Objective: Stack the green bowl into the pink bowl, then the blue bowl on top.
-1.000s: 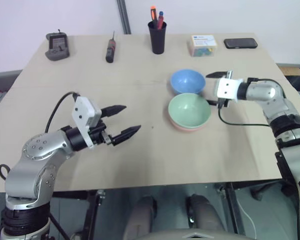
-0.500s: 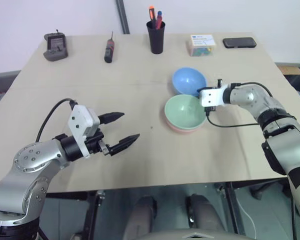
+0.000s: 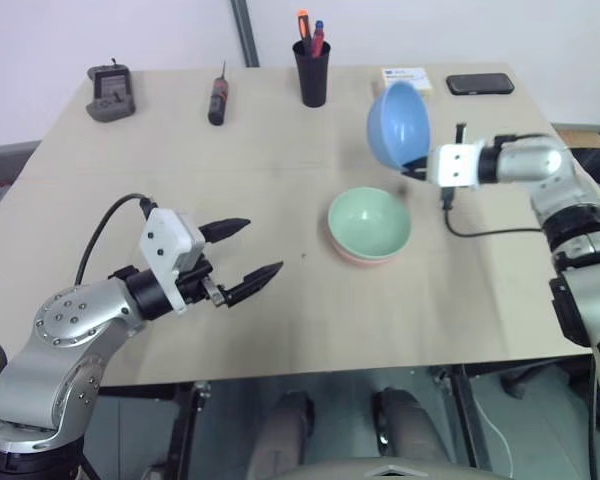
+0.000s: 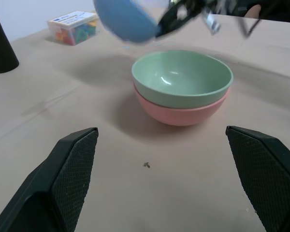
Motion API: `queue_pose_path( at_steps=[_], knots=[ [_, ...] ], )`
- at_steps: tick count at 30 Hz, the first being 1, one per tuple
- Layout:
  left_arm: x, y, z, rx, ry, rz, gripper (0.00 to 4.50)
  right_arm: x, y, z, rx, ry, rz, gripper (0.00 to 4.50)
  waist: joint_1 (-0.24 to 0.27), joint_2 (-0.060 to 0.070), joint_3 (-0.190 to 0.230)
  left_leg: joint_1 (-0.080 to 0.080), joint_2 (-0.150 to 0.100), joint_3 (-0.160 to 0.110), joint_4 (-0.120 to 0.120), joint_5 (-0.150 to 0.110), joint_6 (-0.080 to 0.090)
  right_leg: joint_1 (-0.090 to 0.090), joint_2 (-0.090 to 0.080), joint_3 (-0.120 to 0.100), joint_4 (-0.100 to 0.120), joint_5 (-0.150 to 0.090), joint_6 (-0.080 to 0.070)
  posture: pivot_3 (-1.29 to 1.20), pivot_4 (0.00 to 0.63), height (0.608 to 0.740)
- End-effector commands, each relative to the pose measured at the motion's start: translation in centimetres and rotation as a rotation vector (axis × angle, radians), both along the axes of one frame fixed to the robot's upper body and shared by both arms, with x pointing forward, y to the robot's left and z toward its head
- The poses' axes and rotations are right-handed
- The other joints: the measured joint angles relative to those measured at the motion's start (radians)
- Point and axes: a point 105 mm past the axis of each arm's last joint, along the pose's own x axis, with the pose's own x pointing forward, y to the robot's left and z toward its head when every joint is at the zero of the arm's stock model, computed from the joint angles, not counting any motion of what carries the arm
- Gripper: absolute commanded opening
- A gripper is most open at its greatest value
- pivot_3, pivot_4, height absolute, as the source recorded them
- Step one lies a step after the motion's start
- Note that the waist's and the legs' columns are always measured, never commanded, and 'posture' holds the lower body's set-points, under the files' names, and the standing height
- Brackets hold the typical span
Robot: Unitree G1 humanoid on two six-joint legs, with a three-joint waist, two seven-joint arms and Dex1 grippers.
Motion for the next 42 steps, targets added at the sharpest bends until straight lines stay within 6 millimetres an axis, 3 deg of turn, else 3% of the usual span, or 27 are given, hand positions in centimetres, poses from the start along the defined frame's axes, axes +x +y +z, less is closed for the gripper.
queue_pose_path(
  at_steps=[1, 4, 7, 9, 12, 16, 22, 25, 29, 33, 37, 42],
  knots=[
    [0.5, 0.5, 0.3, -0.02, -0.031, 0.046, 4.5, -5.8, 1.6, 2.3, 0.093, 0.16, 0.177, 0.05, 0.007, 0.0, 0.0, 0.0, 0.0, -0.001, -0.001, 0.0, 0.0, 0.0, 0.0, -0.001, 0.0, 0.0, 0.0, 0.0, 0.15, 0.74],
    [0.9, 0.5, 0.3, -0.032, -0.033, 0.046, 4.5, -8.9, 2.6, 1.0, 0.061, 0.282, 0.207, 0.05, 0.008, 0.001, 0.0, -0.001, -0.001, 0.0, -0.002, 0.0, 0.0, -0.001, -0.002, 0.0, -0.001, 0.0, 0.0, 0.0, 0.15, 0.74],
    [1.3, 0.3, 0.5, -0.023, -0.05, 0.033, 4.5, -9.2, 2.8, -1.2, 0.067, 0.383, 0.141, 0.84, 0.003, 0.0, 0.0, 0.0, -0.002, 0.002, -0.002, 0.0, 0.0, -0.001, -0.002, 0.001, -0.001, 0.0, 0.0, 0.0, 0.15, 0.74],
    [1.5, 0.3, 0.7, -0.02, -0.056, 0.026, 4.5, -9.3, 2.8, -2.3, 0.054, 0.41, 0.108, 1.6, 0.006, -0.001, -0.001, 0.001, -0.003, 0.001, -0.002, 0.0, 0.0, 0.0, -0.001, 0.0, 0.0, 0.0, 0.0, 0.0, 0.15, 0.74],
    [1.6, 0.2, 0.8, -0.015, -0.061, 0.021, 4.5, -8.5, 2.6, -2.4, 0.093, 0.373, 0.04, 3.0, 0.005, -0.001, -0.001, 0.001, -0.004, 0.001, -0.001, 0.0, 0.0, 0.0, -0.001, 0.0, 0.0, 0.0, 0.0, 0.0, 0.15, 0.74],
    [1.5, -0.2, 0.5, 0.0, -0.07, 0.006, 4.5, -7.4, 1.7, -2.0, 0.157, 0.282, -0.059, 4.35, 0.006, -0.001, -0.001, 0.001, -0.003, 0.001, -0.001, 0.0, 0.0, 0.0, -0.001, 0.0, 0.0, 0.0, 0.0, 0.0, 0.15, 0.74],
    [1.2, -0.5, 0.4, -0.036, -0.127, -0.011, 4.5, -8.0, -0.7, -1.1, 0.411, 0.306, -0.18, 4.35, 0.02, -0.001, -0.001, -0.001, -0.003, 0.001, -0.001, 0.0, 0.0, 0.0, -0.001, 0.0, -0.003, 0.0, 0.0, 0.0, 0.15, 0.74],
    [1.0, -0.5, 0.3, -0.031, -0.145, -0.027, 4.5, -8.7, -2.1, -1.9, 0.468, 0.334, -0.248, 4.35, 0.025, -0.001, -0.001, -0.001, -0.003, 0.002, -0.002, 0.0, 0.0, 0.0, -0.001, 0.0, -0.003, 0.0, 0.0, 0.0, 0.15, 0.74],
    [0.5, 0.3, -0.3, -0.02, -0.121, -0.035, 4.5, -10.3, -5.1, -2.9, 0.567, 0.497, -0.337, 4.45, 0.028, -0.001, -0.001, -0.001, -0.003, 0.002, -0.002, 0.0, 0.0, 0.0, -0.001, 0.0, -0.003, 0.0, 0.0, 0.0, 0.15, 0.74],
    [-0.2, 2.1, -0.1, -0.024, -0.104, -0.019, 4.5, -12.4, -8.0, -3.7, 0.518, 0.501, -0.429, 4.45, 0.029, -0.001, -0.001, -0.001, -0.003, 0.003, -0.002, 0.0, 0.001, 0.001, 0.0, -0.001, -0.003, 0.0, 0.0, 0.0, 0.15, 0.74],
    [-0.7, 3.7, -0.8, 0.031, -0.04, 0.005, 4.5, -13.7, -8.5, -3.6, 0.494, 0.495, -0.451, 4.45, 0.022, 0.0, -0.001, 0.002, -0.002, 0.005, -0.002, 0.0, 0.001, 0.003, 0.001, -0.001, -0.003, 0.0, 0.0, 0.0, 0.15, 0.74],
    [-1.1, 4.5, -0.5, 0.049, -0.012, -0.018, 4.5, -13.8, -8.4, -3.0, 0.489, 0.48, -0.451, 4.45, 0.024, -0.001, -0.001, 0.003, -0.001, 0.007, -0.001, 0.0, 0.001, 0.004, 0.002, 0.0, -0.003, 0.0, 0.0, 0.0, 0.15, 0.74]
  ],
)
